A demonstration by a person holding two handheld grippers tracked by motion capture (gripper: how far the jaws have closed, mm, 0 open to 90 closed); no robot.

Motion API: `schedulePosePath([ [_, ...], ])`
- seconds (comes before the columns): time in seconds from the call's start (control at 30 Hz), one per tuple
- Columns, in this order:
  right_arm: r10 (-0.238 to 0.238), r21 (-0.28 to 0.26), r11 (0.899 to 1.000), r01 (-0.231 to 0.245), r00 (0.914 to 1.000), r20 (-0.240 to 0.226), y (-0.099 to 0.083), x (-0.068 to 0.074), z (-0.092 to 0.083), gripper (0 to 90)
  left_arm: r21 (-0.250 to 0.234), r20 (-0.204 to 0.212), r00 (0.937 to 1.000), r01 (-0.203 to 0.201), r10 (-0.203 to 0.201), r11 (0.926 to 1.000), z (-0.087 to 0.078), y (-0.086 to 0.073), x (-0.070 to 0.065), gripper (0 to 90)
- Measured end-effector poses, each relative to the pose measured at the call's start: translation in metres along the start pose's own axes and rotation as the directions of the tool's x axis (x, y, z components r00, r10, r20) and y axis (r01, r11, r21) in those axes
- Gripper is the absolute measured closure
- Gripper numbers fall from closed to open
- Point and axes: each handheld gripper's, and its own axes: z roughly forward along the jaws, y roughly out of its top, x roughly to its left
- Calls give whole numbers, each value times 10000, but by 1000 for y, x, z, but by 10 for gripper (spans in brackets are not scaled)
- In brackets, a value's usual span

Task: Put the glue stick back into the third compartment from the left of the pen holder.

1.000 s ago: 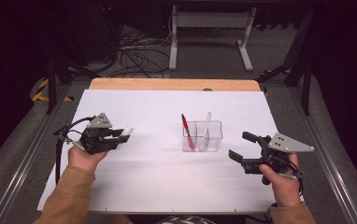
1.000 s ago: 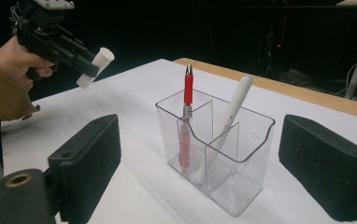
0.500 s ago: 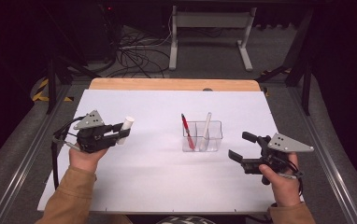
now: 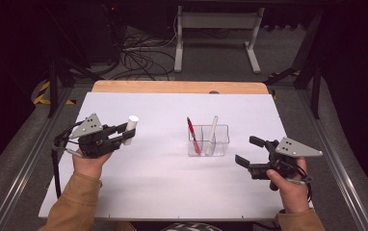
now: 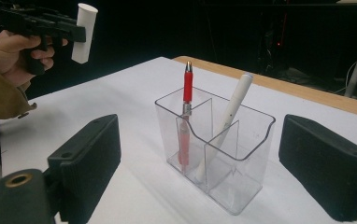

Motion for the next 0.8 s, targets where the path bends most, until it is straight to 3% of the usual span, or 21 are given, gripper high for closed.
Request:
schedulePosePath([
  [0.07, -1, 3, 10000, 1, 10000, 18, 0, 0, 0, 135, -94, 96, 9998, 193, -192, 9998, 0, 0, -1, 691],
  [0.4, -19, 57, 10000, 19, 10000, 32, 0, 0, 0, 135, -408, 257, 9992, 326, -315, 9986, -1, 1, -2, 691],
  [0.8, -35, 89, 10000, 34, 10000, 31, 0, 0, 1, 135, -867, 550, 9985, 27, 21, 9962, 5, 8, -8, 690],
])
